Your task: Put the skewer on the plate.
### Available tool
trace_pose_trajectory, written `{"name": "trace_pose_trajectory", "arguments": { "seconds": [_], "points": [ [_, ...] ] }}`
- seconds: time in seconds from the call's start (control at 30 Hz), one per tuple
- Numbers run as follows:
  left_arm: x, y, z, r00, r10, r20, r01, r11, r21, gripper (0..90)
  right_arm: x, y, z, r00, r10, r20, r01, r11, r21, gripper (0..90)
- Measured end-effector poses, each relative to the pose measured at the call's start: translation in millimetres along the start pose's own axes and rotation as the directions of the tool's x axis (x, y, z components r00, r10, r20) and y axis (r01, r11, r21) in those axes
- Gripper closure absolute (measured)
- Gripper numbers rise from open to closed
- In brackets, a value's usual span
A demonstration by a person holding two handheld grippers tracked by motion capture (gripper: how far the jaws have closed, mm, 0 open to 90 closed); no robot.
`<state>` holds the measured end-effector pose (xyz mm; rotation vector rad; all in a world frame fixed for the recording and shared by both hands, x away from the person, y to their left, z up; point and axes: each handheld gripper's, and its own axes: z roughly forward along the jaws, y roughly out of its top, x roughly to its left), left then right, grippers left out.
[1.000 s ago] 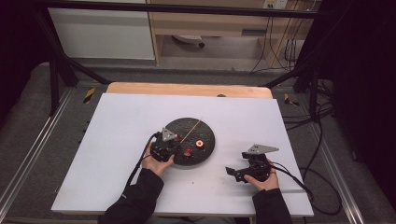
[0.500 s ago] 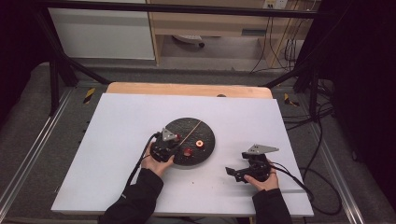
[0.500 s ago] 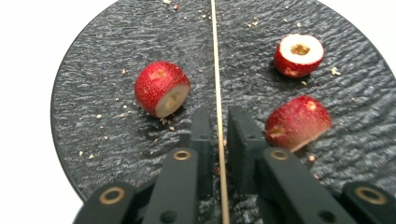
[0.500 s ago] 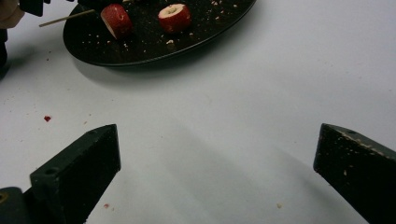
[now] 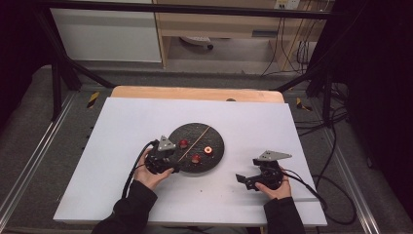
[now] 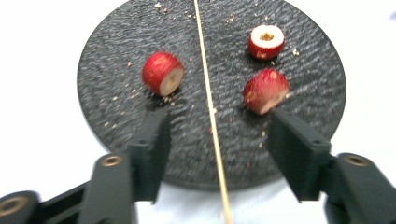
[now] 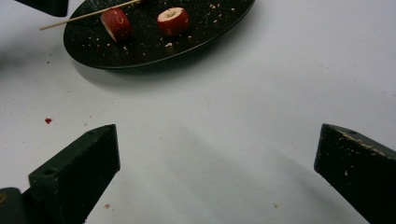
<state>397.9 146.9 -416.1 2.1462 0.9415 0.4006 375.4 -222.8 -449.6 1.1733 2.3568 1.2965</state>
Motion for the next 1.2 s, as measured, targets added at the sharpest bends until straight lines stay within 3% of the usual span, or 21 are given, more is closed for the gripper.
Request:
{"name": "trace_pose_trajectory", "arguments": {
  "seconds": [0.13,0.27,0.43,0.83,1.2],
  "points": [
    [6.5,-12.1,-11.9,0.9998,0.021,-0.001,-0.021,0.9998,-0.007,22.0,0.2,0.0,-0.5,1.0,0.002,0.001,-0.002,1.0,0.0,1.1],
    [13.9,-25.8,-22.2,0.9999,0.009,0.006,-0.009,0.9999,-0.007,12.5,0.3,-0.2,-0.4,1.0,-0.002,0.002,0.002,1.0,0.001,1.1],
    [24.7,-44.4,-35.9,1.0,-0.002,0.0,0.002,1.0,-0.01,6.2,0.9,-0.6,0.1,1.0,0.003,0.003,-0.003,1.0,0.008,0.8],
    [44.2,-89.8,-56.6,0.9989,-0.045,-0.012,0.044,0.9981,-0.042,4.0,1.7,-1.7,0.7,1.0,-0.006,0.002,0.006,1.0,0.013,0.7],
    [48.2,-96.3,-56.8,0.9988,-0.046,-0.02,0.045,0.998,-0.045,3.8,2.8,-3.6,2.1,0.9999,-0.016,-0.004,0.016,0.999,0.029,0.7]
  ]
}}
